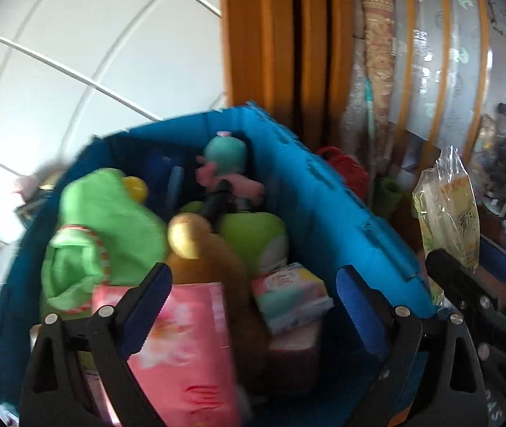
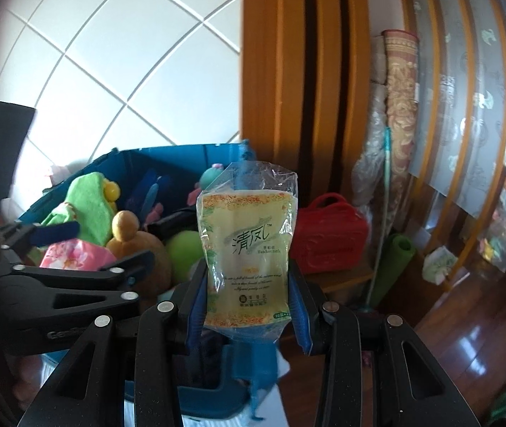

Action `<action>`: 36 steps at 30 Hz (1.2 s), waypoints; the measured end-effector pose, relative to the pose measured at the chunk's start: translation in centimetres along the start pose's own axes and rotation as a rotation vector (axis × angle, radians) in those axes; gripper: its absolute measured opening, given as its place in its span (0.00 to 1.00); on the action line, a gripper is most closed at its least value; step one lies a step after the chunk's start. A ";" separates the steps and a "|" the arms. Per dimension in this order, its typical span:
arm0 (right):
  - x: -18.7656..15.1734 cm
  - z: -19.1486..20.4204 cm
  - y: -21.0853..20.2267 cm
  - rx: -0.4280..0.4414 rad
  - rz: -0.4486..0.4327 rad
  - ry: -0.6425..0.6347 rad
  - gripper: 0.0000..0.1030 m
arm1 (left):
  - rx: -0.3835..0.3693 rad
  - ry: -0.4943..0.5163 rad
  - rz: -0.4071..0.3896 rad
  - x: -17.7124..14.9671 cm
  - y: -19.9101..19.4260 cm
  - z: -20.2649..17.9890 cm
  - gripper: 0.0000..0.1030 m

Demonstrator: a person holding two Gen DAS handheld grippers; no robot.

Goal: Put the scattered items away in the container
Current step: 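Carry the Kotex pack and soap pack over the blue crate with both tools, then open both tools to drop the Kotex pack and soap pack into the crate, then withdraw both tools from the crate back over the bed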

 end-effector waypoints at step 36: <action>-2.7 3.5 -0.4 0.111 0.033 -0.027 0.80 | 0.083 -0.055 -0.010 -4.9 -3.8 6.3 0.93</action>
Point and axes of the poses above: each gripper's, at about its wrist camera, not at the fingertips, and y roughly the way its jaws point, z to its left, x to its top, the point moved 3 cm from there along y, roughly the way its jaws point, and after that the axes turned 4 degrees about x, right-handed, at the moved point
